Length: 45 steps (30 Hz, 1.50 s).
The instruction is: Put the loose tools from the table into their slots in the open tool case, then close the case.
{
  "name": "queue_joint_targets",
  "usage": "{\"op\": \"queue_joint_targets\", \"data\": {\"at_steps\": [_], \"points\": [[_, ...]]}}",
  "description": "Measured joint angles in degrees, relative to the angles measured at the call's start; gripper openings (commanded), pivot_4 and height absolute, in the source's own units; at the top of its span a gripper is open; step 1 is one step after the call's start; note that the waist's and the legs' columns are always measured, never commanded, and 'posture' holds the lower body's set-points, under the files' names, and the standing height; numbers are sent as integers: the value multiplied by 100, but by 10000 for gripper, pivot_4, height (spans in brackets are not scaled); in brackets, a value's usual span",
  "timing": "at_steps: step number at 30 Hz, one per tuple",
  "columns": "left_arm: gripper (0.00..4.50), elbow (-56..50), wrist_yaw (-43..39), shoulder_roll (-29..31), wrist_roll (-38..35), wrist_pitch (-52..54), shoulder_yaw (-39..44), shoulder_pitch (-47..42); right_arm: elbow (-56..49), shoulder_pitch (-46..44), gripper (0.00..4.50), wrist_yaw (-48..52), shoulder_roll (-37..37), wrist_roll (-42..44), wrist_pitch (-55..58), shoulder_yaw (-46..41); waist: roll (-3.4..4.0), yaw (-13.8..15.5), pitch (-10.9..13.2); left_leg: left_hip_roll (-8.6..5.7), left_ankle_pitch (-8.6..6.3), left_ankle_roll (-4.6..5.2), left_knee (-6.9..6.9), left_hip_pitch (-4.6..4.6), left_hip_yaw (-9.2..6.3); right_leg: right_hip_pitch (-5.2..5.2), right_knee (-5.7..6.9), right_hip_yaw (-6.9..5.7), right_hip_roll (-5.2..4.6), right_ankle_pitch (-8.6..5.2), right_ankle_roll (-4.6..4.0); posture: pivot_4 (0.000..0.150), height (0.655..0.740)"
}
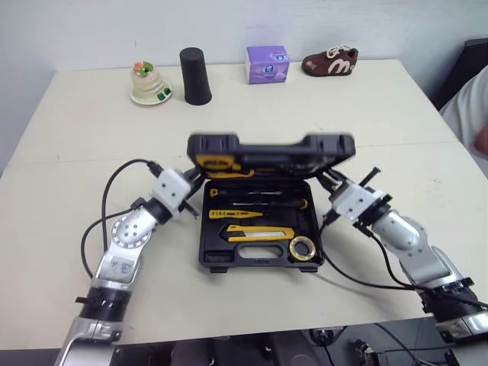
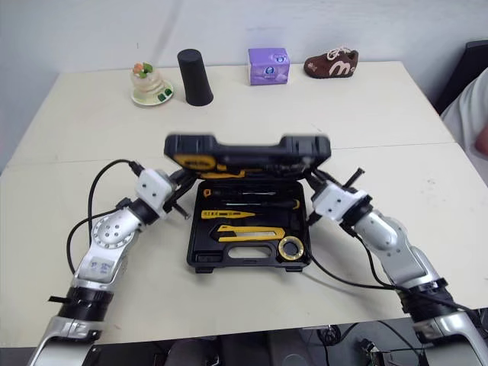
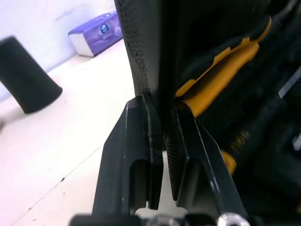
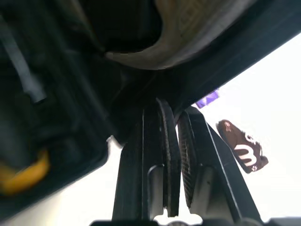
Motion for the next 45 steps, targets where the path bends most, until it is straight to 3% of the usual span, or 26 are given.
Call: {"op": "queue_joint_targets", "data": {"at_steps": [2, 3, 5, 6, 7, 14, 18, 22, 24, 25, 26, 30, 39, 45], "points": [[9487, -110, -162, 23, -63, -80, -5, 183, -71, 276, 0, 115, -41, 12, -113, -114, -2, -2, 0, 0, -1, 1, -2, 75, 15, 87, -19, -1, -2, -1, -2, 1500, 7400], [13230, -132, -250, 26, -110, -28, -2, 249, -113, 437, 8545, 200, -42, 60, -82, -208, -4, -3, 1, 2, -2, 2, -4, 110, 13, 124, -32, 0, -1, 2, -4, 1500, 7400], [22473, -131, -313, 126, -231, 107, 165, 422, -36, 761, 16139, 322, -64, 201, 220, -515, -7, 27, 1, -2, -1, 8, -10, 134, 3, 164, -53, 2, -5, 3, -4, 1500, 7400], [26888, -134, -368, 225, -337, 232, 346, 511, -1, 960, 22368, 369, -101, 305, 424, -731, -7, 35, 2, -4, 0, 11, -11, 133, -6, 164, -52, 4, -9, 3, -4, 1500, 7400], [26888, -159, -475, 396, -503, 430, 560, 636, -78, 1173, 25784, 459, -132, 450, 603, -959, -7, 38, 1, -4, 0, 12, -15, 136, -25, 164, -50, 12, -9, 4, -3, 1500, 7400], [26888, -539, -1449, 1266, -1617, 1908, 1541, 1625, -1565, 3012, 25784, 1530, -328, 2051, 1903, -2394, -7, 50, -1, 8, -6, -10, -63, 144, -49, 162, -64, 3, 1, -11, -20, 1500, 7400], [26888, -400, -1710, 1313, -1948, 2453, 1656, 1087, -2238, 3652, 25784, 1991, -307, 2986, 2867, -3010, -8, 124, 0, -18, -3, 4, -56, 141, -48, 177, -65, -8, 0, -4, -11, 1500, 7400], [14301, -21, -1835, 1200, -1960, 2775, 1372, 3, -3097, 4145, 12853, 2383, -337, 3763, 3821, -3202, -22, 162, -5, -27, 4, 17, -58, 149, -57, 205, -82, -17, -2, 1, -6, 1500, 7400], [4945, 262, -2057, 1142, -1871, 2867, 1017, -485, -3515, 4348, 2484, 2617, -394, 3915, 4161, -3103, -21, 163, -5, -29, 1, 20, -60, 147, -67, 207, -87, -17, 1, 6, -1, 1500, 7400], [1157, 388, -2165, 1124, -1805, 2888, 863, -633, -3670, 4399, 0, 2714, -432, 3942, 4280, -3029, -21, 140, -5, -27, 1, 20, -60, 147, -73, 205, -88, -12, 0, 8, 1, 1500, 7400], [501, 650, -2264, 1032, -1687, 2898, 652, -897, -3755, 4516, 0, 2858, -494, 3877, 4307, -2948, -21, 135, -5, -30, 0, 20, -55, 146, -75, 205, -88, -13, 5, 7, 1, 1500, 7400], [501, 1768, -2297, 540, -1154, 2809, 40, -1981, -3780, 4732, 0, 3486, -765, 3231, 4097, -2304, -27, 147, -5, -32, -2, 21, -53, 131, -63, 198, -105, -21, 15, 6, 3, 1500, 7400], [501, 4719, -2040, -563, -179, 1441, -431, -3732, -3564, 4118, 0, 3748, -287, 2454, 3637, -1170, -44, 103, -1, -23, 0, 13, -46, 141, -45, 193, -95, -20, 23, 6, 8, 1500, 7400], [501, 5784, -3069, -752, -177, 707, -314, -4046, -3188, 3447, 0, 3696, -17, 2157, 3404, -848, -52, 103, -5, -28, 0, 14, -37, 144, -42, 194, -83, -24, 22, 8, 10, 1500, 7400]]}}
